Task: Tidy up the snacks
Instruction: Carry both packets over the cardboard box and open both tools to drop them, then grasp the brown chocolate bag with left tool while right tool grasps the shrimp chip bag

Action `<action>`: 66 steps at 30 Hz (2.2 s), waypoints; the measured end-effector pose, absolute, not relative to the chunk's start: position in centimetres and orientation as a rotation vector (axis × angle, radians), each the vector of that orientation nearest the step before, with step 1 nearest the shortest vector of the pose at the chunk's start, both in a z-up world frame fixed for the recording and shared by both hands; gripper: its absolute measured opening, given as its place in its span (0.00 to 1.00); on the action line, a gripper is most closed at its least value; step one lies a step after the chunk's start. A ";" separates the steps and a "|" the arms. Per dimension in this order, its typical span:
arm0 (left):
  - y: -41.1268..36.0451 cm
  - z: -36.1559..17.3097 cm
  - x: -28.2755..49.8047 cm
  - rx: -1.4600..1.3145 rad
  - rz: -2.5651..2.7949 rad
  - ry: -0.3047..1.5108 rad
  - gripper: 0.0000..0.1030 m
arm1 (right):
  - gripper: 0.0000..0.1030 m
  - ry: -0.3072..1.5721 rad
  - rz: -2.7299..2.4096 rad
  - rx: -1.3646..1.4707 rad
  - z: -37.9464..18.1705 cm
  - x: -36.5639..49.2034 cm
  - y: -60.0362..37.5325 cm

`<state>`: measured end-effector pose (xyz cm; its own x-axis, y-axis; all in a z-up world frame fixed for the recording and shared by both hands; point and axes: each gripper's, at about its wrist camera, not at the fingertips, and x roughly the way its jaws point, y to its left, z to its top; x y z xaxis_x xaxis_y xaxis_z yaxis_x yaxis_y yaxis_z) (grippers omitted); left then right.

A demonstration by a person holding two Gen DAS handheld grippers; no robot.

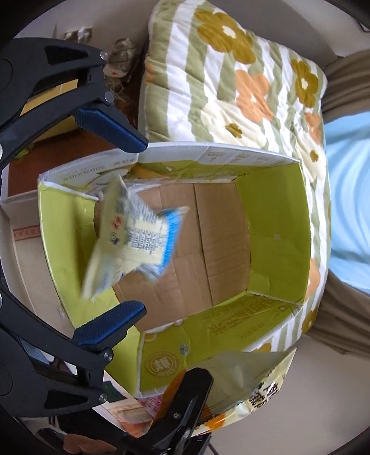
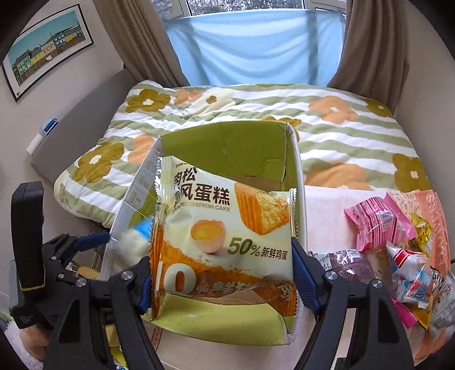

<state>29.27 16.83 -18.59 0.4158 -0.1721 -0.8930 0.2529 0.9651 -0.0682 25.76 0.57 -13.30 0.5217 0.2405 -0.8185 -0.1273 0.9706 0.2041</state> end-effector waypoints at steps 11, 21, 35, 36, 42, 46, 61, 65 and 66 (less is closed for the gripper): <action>20.6 -16.5 26.8 -0.021 -0.207 1.091 1.00 | 0.74 1.035 0.260 0.045 -15.1 26.5 2.2; 21.1 -16.4 25.9 -0.066 -0.170 1.083 1.00 | 0.99 1.012 0.337 0.125 -15.9 26.4 1.9; 20.7 -14.7 23.0 -0.060 -0.195 1.015 1.00 | 0.99 0.974 0.339 0.136 -13.8 23.6 1.4; 20.6 -14.5 22.7 -0.058 -0.205 1.006 1.00 | 0.99 0.964 0.333 0.139 -13.5 23.3 1.2; 19.2 -13.6 21.7 -0.058 -0.266 0.984 1.00 | 0.99 0.923 0.278 0.122 -11.8 20.9 0.3; 17.6 -12.9 20.9 -0.056 -0.310 0.956 1.00 | 0.99 0.895 0.265 0.130 -10.7 19.3 -1.0; 2.2 -10.7 22.0 -0.037 -0.406 0.927 1.00 | 1.00 0.810 0.100 0.138 -6.7 17.1 -15.9; -3.3 -11.7 22.4 -0.012 -0.388 0.965 1.00 | 1.00 0.848 0.108 0.174 -7.6 17.8 -21.0; -4.6 -12.0 22.6 -0.011 -0.382 0.976 1.00 | 1.00 0.862 0.109 0.175 -7.9 18.1 -22.0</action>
<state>22.64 -4.55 -12.00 0.4992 -0.3207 -0.8049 0.3114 0.9333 -0.1787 18.13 -22.03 -7.87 0.6469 0.1654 -0.7444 -0.0243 0.9802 0.1967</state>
